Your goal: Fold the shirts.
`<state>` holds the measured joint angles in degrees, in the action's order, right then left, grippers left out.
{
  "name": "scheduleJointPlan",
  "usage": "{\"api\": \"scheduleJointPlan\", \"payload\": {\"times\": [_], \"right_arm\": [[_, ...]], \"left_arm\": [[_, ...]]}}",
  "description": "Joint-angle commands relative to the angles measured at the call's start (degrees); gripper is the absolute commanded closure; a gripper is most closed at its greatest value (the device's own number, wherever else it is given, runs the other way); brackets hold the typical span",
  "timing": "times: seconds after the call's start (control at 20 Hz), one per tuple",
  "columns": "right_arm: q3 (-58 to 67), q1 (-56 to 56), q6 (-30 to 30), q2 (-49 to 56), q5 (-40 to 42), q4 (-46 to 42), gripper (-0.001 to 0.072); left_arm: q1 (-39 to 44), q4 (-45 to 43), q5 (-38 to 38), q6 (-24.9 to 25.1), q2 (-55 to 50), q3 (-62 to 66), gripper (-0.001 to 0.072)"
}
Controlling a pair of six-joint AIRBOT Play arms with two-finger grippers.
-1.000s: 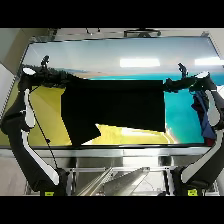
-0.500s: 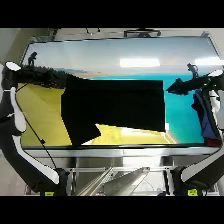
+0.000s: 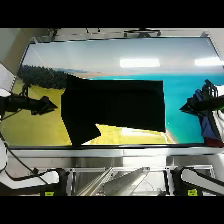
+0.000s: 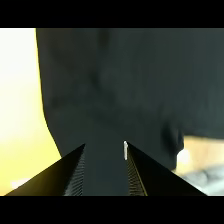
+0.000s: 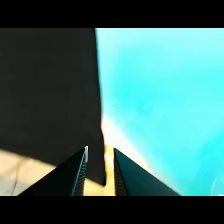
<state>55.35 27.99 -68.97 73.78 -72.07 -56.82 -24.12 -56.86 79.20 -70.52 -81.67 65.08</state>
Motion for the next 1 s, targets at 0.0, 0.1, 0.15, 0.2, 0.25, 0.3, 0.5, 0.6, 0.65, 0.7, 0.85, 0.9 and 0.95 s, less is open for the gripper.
{"api": "scheduleJointPlan", "payload": {"times": [0.0, 0.1, 0.15, 0.2, 0.25, 0.3, 0.5, 0.6, 0.65, 0.7, 0.85, 0.9, 0.95], "right_arm": [[-11.2, 0.5, -0.5, -7.5, 12.2, -0.5, 0.0314], [-11.4, 0.3, -0.5, -4.8, 8.9, 0.2, 0.0315], [-11.5, -0.2, 0.0, -2.9, 8.4, 0.5, 0.0315], [-11.5, -0.8, 0.2, -1.1, 8.4, 0.7, 0.0315], [-11.5, -1.6, 0.2, 0.9, 8.4, 1.3, 0.0315], [-11.5, -2.7, 0.9, 2.8, 8.4, 2.1, 0.0316], [-11.5, -9.0, 1.7, 7.7, 8.9, 4.3, 0.0318], [-11.5, -11.7, 1.6, 9.0, 9.6, 5.4, 0.0319], [-11.5, -12.5, 1.7, 9.5, 9.9, 6.5, 0.0319], [-11.5, -13.2, 1.7, 9.8, 10.3, 7.3, 0.0319], [-11.5, -14.2, 1.8, 10.0, 10.4, 9.1, 0.0320], [-11.5, -14.5, 2.6, 10.0, 10.3, 9.8, 0.0320], [-11.5, -14.6, 2.8, 10.0, 10.1, 10.4, 0.0321]], "left_arm": [[-0.4, -0.6, -1.2, 0.1, 7.6, -13.1, 0.0434], [-0.4, -0.6, -1.4, 0.0, 10.0, -17.4, 0.0434], [-0.4, -0.6, -1.9, 0.0, 11.1, -18.9, 0.0434], [-0.4, -0.6, -2.8, 0.0, 12.0, -19.9, 0.0434], [-0.4, -0.6, -3.4, 0.0, 13.0, -20.7, 0.0435], [-0.4, -0.6, -3.9, 0.0, 14.3, -21.5, 0.0435], [-0.4, -0.7, -4.2, 0.0, 17.9, -23.7, 0.0435], [-0.4, -0.7, -4.3, 0.1, 18.5, -25.7, 0.0435], [-0.4, -0.8, -4.5, 0.1, 18.3, -26.9, 0.0435], [-0.4, -1.2, -4.9, 0.1, 18.0, -27.9, 0.0435], [-0.4, -2.3, -8.7, 0.1, 15.8, -30.7, 0.0435], [-0.4, -1.4, -11.1, 0.2, 14.7, -31.5, 0.0435], [-0.3, -0.4, -13.1, 0.3, 13.5, -31.9, 0.0435]]}}
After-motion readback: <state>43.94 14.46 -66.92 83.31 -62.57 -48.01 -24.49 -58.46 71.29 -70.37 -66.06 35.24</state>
